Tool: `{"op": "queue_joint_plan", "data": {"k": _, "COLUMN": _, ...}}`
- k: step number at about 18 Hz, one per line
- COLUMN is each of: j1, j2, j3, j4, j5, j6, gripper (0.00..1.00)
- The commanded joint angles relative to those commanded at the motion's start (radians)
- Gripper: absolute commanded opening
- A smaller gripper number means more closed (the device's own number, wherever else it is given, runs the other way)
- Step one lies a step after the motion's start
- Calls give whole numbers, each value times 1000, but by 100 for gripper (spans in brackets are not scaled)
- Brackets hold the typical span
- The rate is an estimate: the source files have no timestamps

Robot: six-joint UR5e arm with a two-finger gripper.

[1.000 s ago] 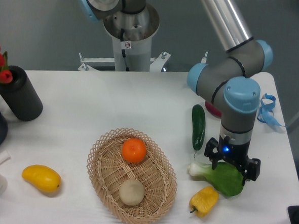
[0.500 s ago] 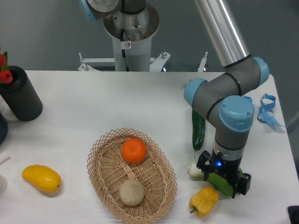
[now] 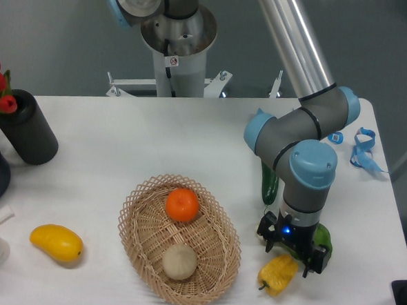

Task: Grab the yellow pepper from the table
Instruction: 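Lower the gripper around the yellow bell pepper beside the bok choy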

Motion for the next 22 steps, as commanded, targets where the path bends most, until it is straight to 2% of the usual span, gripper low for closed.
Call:
{"op": "queue_joint_plan", "data": {"k": 16, "j1": -2, "j2": -29, "j3": 11, "j4": -2, "j5": 3, "j6": 8, "gripper": 99}}
{"op": "queue_joint_plan", "data": {"k": 18, "j1": -2, "j2": -29, "j3": 11, "j4": -2, "j5": 3, "j6": 8, "gripper": 87}}
{"op": "queue_joint_plan", "data": {"k": 20, "j1": -2, "j2": -29, "j3": 11, "j4": -2, "j5": 3, "j6": 5, "gripper": 71}}
{"op": "queue_joint_plan", "data": {"k": 22, "j1": -2, "j2": -28, "j3": 11, "j4": -2, "j5": 3, "j6": 6, "gripper": 66}}
